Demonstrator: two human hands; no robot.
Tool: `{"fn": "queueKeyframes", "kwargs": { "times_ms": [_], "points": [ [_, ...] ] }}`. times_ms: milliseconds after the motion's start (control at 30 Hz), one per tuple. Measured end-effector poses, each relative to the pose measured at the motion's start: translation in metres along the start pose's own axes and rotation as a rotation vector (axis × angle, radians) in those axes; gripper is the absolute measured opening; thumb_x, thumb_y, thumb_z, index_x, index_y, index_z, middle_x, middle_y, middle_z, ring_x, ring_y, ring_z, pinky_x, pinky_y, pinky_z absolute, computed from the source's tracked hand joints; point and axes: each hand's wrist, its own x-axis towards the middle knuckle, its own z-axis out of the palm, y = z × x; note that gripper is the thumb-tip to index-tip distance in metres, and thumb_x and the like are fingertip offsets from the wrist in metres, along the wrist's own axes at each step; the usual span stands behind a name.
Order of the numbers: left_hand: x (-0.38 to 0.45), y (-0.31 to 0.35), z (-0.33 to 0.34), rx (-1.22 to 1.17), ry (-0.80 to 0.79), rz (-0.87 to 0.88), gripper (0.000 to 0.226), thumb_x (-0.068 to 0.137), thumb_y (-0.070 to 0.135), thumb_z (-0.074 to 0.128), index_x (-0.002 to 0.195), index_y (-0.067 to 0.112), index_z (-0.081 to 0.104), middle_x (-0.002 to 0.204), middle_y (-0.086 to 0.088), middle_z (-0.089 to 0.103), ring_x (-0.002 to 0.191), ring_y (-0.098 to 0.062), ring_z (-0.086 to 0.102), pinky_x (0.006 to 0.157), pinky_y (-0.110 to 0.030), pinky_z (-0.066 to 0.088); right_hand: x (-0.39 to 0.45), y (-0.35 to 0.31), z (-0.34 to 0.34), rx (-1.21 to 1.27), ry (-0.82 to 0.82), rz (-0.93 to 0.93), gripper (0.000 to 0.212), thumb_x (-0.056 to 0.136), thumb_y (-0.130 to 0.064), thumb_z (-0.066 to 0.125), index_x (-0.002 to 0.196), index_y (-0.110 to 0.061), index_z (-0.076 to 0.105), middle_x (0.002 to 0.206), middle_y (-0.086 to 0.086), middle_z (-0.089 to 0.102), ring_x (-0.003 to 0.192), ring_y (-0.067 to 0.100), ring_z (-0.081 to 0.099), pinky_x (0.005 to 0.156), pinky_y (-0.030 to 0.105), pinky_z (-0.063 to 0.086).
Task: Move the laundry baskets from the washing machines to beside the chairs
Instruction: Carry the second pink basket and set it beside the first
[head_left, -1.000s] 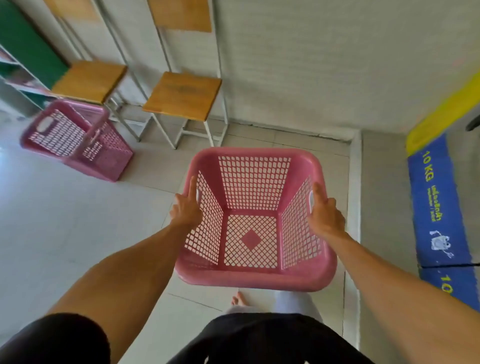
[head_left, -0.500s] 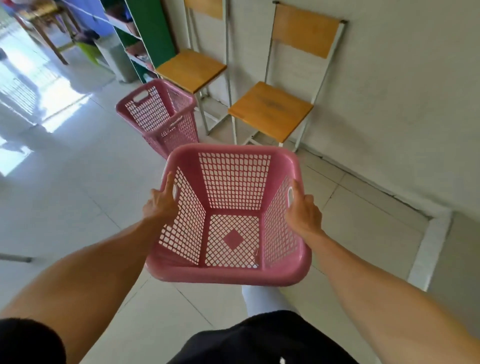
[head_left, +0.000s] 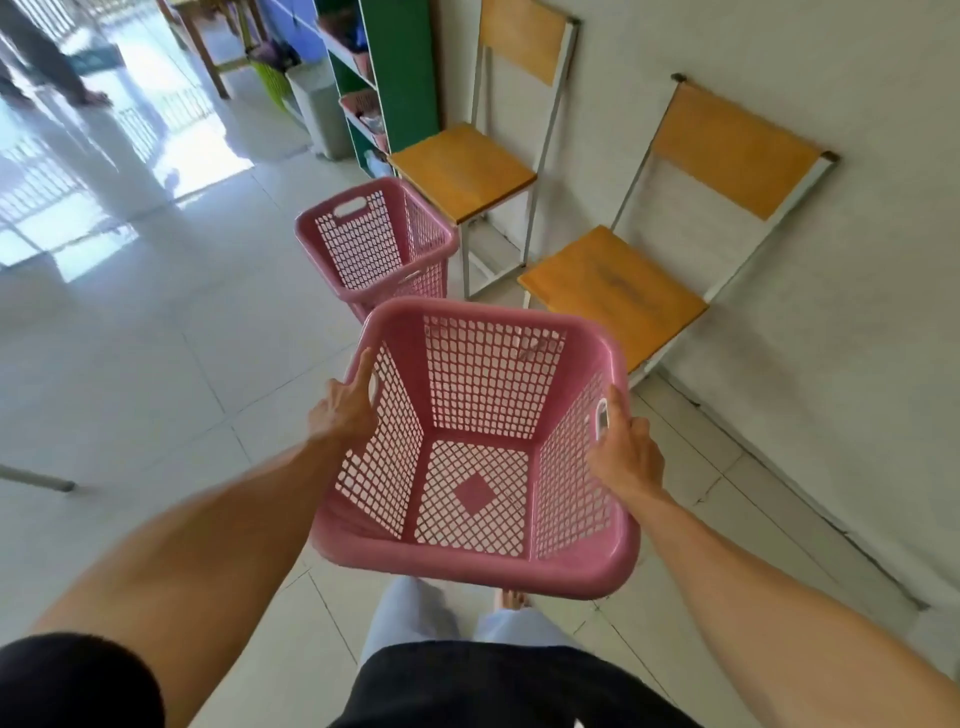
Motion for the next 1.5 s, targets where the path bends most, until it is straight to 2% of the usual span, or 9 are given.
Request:
{"fn": "queueKeyframes", "kwargs": {
  "times_ms": [267, 500, 600, 700, 867, 1000, 1100, 1267, 1500],
  "points": [
    [0.108, 0.018, -0.018, -0.004, -0.004, 0.077, 0.099, 0.093, 0.007, 0.055, 0.151, 0.052, -0.011, 0.114, -0.019, 0.047, 0.071, -0.022, 0.052, 0.050, -0.031, 0.049, 0.075, -0.038, 0.017, 0.017, 0.026, 0.059, 0.073, 0.098, -0.024, 0.056, 0.147, -0.049, 0.008, 0.107, 0.016, 0.054, 0.064, 0.027, 0.064, 0.051, 0.042, 0.060],
    [0.241, 0.024, -0.027, -0.019, -0.145, 0.264, 0.109, 0.087, 0.000, 0.057, 0.149, 0.056, -0.013, 0.136, -0.022, 0.041, 0.082, -0.024, 0.060, 0.045, -0.025, 0.048, 0.130, -0.089, 0.038, 0.002, -0.027, 0.237, 0.070, 0.102, -0.020, 0.050, 0.151, -0.046, 0.008, 0.118, 0.020, 0.051, 0.060, 0.018, 0.048, 0.045, 0.025, 0.034],
    [0.306, 0.028, -0.032, -0.048, -0.188, 0.425, 0.103, 0.091, 0.010, 0.060, 0.150, 0.055, -0.011, 0.137, -0.020, 0.047, 0.094, -0.027, 0.064, 0.051, -0.020, 0.045, 0.150, -0.112, 0.049, 0.048, -0.004, 0.347, 0.049, 0.106, -0.039, 0.035, 0.146, -0.053, 0.010, 0.109, 0.020, 0.055, 0.063, 0.027, 0.059, 0.044, 0.030, 0.047],
    [0.360, 0.033, -0.032, -0.026, -0.216, 0.522, 0.109, 0.088, 0.010, 0.063, 0.146, 0.059, -0.014, 0.136, -0.013, 0.052, 0.081, -0.017, 0.065, 0.041, -0.014, 0.040, 0.162, -0.128, 0.064, 0.118, 0.006, 0.431, 0.055, 0.105, -0.039, 0.035, 0.141, -0.065, 0.003, 0.097, 0.022, 0.060, 0.059, 0.031, 0.066, 0.042, 0.035, 0.056],
    [0.415, 0.045, -0.028, 0.012, -0.258, 0.673, 0.116, 0.076, 0.000, 0.064, 0.149, 0.056, -0.007, 0.147, -0.017, 0.042, 0.113, -0.037, 0.063, 0.064, -0.039, 0.063, 0.175, -0.152, 0.090, 0.236, -0.013, 0.566, 0.067, 0.104, -0.024, 0.043, 0.141, -0.062, 0.001, 0.107, 0.024, 0.059, 0.062, 0.033, 0.067, 0.045, 0.037, 0.058],
    [0.460, 0.039, 0.004, 0.024, -0.238, 0.715, 0.118, 0.074, -0.002, 0.064, 0.151, 0.055, -0.005, 0.146, -0.019, 0.043, 0.107, -0.038, 0.066, 0.052, -0.036, 0.060, 0.201, -0.159, 0.124, 0.261, -0.028, 0.623, 0.058, 0.105, -0.026, 0.041, 0.146, -0.052, 0.008, 0.123, 0.025, 0.055, 0.066, 0.028, 0.063, 0.045, 0.026, 0.049],
    [0.481, 0.035, 0.027, 0.070, -0.250, 0.604, 0.102, 0.079, 0.009, 0.063, 0.149, 0.054, 0.003, 0.141, -0.015, 0.051, 0.112, -0.037, 0.062, 0.083, -0.047, 0.057, 0.222, -0.158, 0.157, 0.301, -0.065, 0.630, 0.069, 0.101, -0.010, 0.045, 0.146, -0.051, 0.012, 0.127, 0.025, 0.054, 0.068, 0.026, 0.063, 0.042, 0.025, 0.050],
    [0.536, 0.029, 0.074, 0.113, -0.283, 0.676, 0.114, 0.076, -0.009, 0.057, 0.152, 0.052, -0.001, 0.127, -0.015, 0.059, 0.055, -0.017, 0.064, 0.039, -0.029, 0.053, 0.256, -0.147, 0.212, 0.289, -0.120, 0.645, 0.078, 0.097, -0.006, 0.049, 0.144, -0.056, 0.011, 0.120, 0.024, 0.055, 0.079, 0.035, 0.065, 0.056, 0.038, 0.058],
    [0.568, 0.033, 0.117, 0.177, -0.204, 0.693, 0.104, 0.076, -0.007, 0.059, 0.151, 0.050, 0.017, 0.135, -0.016, 0.054, 0.079, -0.028, 0.070, 0.047, -0.037, 0.058, 0.280, -0.136, 0.272, 0.287, -0.112, 0.696, 0.069, 0.097, -0.011, 0.052, 0.146, -0.043, 0.016, 0.122, 0.026, 0.062, 0.100, 0.046, 0.065, 0.080, 0.045, 0.054]
  ]
}}
